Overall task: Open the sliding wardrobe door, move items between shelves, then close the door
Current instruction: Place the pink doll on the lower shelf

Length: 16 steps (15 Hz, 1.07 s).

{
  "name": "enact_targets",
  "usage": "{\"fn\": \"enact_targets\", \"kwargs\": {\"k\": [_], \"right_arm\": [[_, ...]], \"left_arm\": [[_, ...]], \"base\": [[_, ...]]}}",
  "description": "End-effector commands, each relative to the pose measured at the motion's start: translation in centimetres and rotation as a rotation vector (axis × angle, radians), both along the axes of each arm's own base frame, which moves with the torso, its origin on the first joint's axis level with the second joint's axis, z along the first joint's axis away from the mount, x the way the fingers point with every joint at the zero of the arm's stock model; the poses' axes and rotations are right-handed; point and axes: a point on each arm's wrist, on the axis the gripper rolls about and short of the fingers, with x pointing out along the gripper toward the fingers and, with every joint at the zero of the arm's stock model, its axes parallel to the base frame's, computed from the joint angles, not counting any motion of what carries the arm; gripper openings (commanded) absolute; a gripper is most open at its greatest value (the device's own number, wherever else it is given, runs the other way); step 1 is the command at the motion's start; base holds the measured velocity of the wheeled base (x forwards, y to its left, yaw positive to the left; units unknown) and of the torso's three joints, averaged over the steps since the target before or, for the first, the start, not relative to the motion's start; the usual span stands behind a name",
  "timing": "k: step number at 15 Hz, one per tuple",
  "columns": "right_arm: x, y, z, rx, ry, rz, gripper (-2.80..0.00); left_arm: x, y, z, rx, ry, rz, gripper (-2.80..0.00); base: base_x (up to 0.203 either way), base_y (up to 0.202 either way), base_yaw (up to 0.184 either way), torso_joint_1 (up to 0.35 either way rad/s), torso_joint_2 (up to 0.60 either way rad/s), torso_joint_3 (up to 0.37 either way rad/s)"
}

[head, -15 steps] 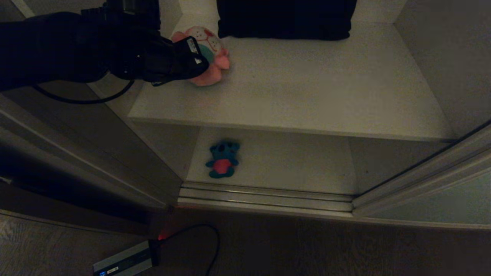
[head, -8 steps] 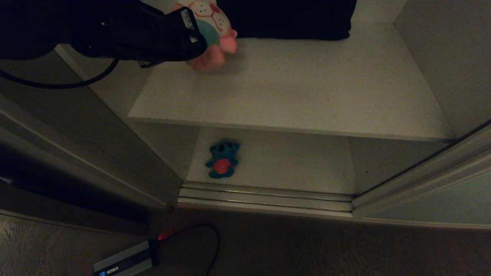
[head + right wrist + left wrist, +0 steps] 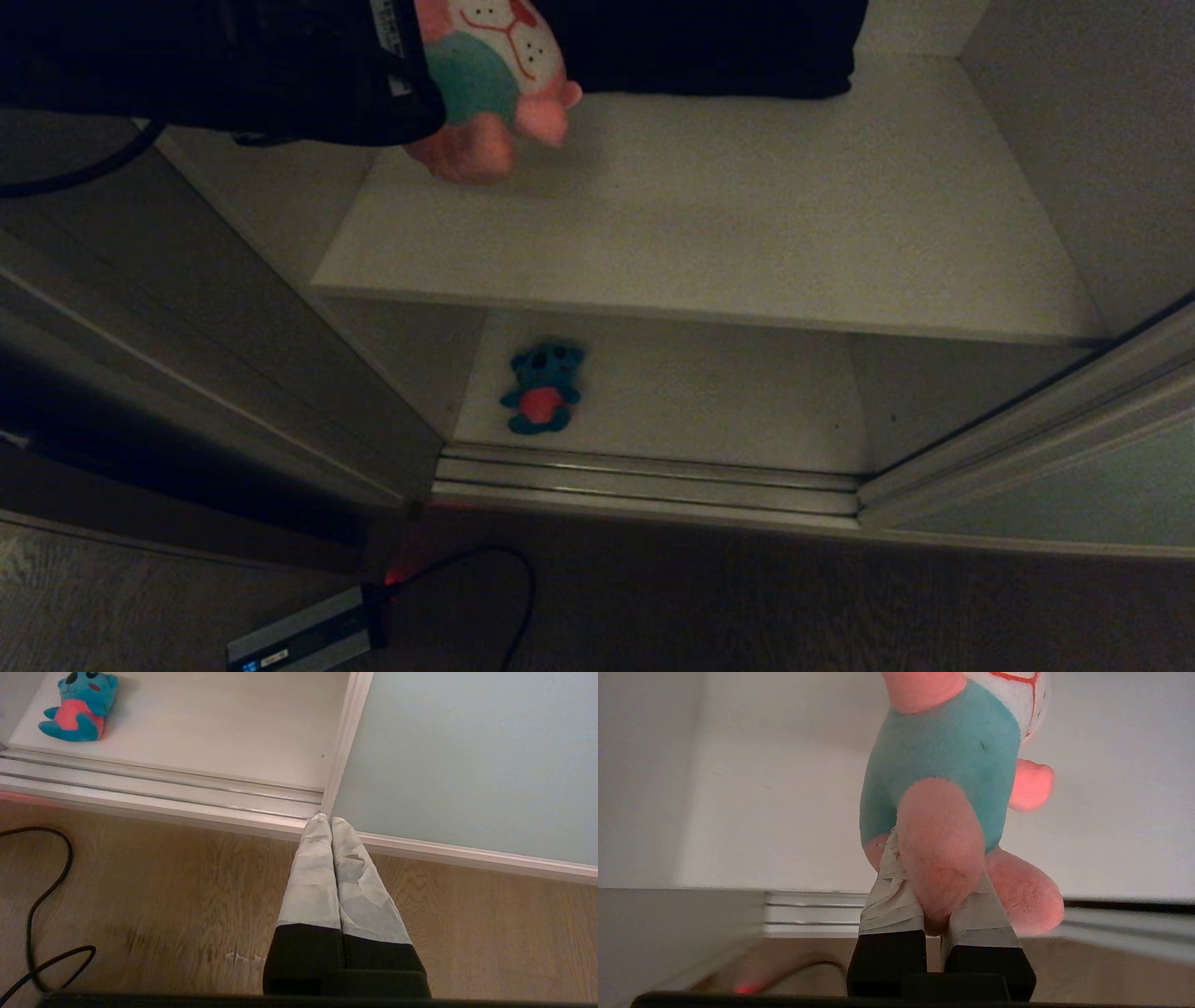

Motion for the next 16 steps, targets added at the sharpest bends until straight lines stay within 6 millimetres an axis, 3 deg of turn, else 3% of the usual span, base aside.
{"fn": "enact_targets", "kwargs": {"k": [1, 5, 10, 16], "right_arm": [[0.0, 0.0, -0.1, 0.0, 0.005, 0.001, -2.8], [0.0, 0.0, -0.1, 0.0, 0.006, 0.001, -2.8], [0.0, 0.0, -0.1, 0.0, 0.005, 0.001, -2.8], [0.0, 0.0, -0.1, 0.0, 0.006, 0.001, -2.8]], "left_arm": [[-2.9, 1.9, 0.8, 0.03, -0.043, -0.01, -2.8], [-4.7, 3.1, 0.7, 0.018, -0.05, -0.01, -2.8], [-5.1, 3.3, -0.4, 0.029, -0.023, -0.02, -2.8], [-5.2, 3.3, -0.5, 0.025, -0.021, -0.064, -2.8]], "base": [[0.0, 0.0, 0.0, 0.0, 0.0, 0.0], [0.0, 0.0, 0.0, 0.0, 0.0, 0.0], [0.0, 0.0, 0.0, 0.0, 0.0, 0.0], [0.0, 0.0, 0.0, 0.0, 0.0, 0.0]]}}
